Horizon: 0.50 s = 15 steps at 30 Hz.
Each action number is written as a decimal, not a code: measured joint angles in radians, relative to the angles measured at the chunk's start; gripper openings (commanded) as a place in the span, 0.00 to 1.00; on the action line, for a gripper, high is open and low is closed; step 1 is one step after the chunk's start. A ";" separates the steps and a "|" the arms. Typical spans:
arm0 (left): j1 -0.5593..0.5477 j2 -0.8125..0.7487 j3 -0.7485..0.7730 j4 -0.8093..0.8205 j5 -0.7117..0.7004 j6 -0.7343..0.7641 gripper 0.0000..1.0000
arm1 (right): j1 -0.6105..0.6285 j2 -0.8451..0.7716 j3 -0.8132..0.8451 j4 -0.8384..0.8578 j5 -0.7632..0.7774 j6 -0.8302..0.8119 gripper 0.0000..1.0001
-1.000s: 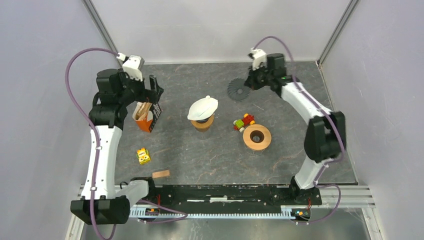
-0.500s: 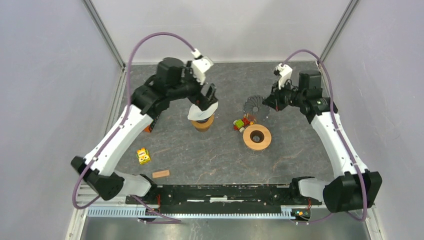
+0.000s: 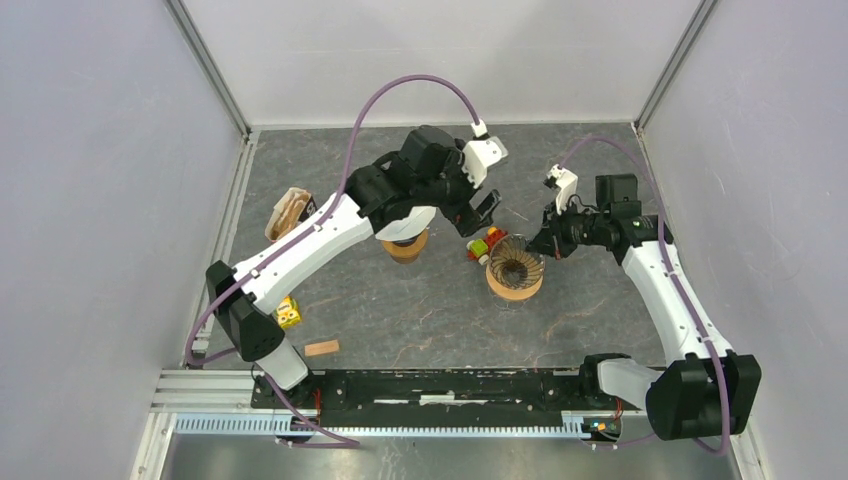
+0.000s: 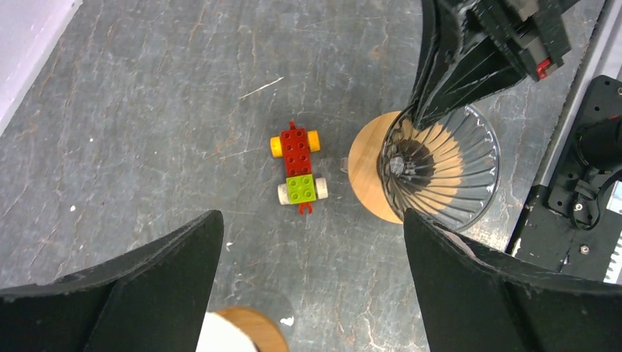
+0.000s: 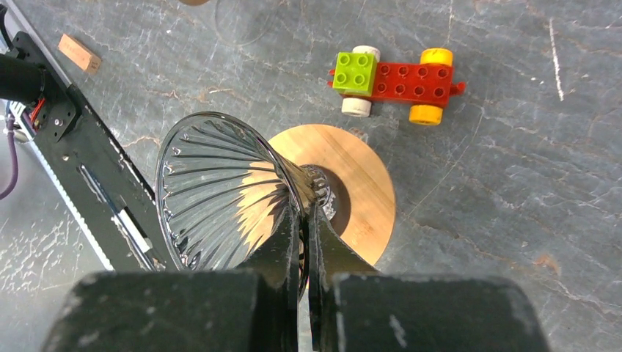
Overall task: Place the coffee filter in the dripper
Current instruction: Place the coffee dripper in the dripper holder.
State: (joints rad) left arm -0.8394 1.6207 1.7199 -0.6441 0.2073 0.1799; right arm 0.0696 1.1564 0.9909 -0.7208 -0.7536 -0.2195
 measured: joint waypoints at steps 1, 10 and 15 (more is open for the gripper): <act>-0.011 0.006 0.000 0.006 -0.002 -0.001 0.97 | 0.000 0.000 -0.005 -0.005 -0.003 -0.005 0.00; -0.063 0.039 -0.003 0.044 -0.023 -0.011 0.96 | -0.001 0.006 -0.007 -0.061 -0.003 -0.045 0.00; -0.078 0.039 -0.026 0.060 -0.024 -0.011 0.95 | -0.002 0.016 -0.007 -0.083 0.008 -0.066 0.00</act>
State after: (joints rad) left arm -0.9176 1.6600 1.6939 -0.5846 0.1833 0.1688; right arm 0.0681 1.1721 0.9840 -0.8040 -0.7452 -0.2852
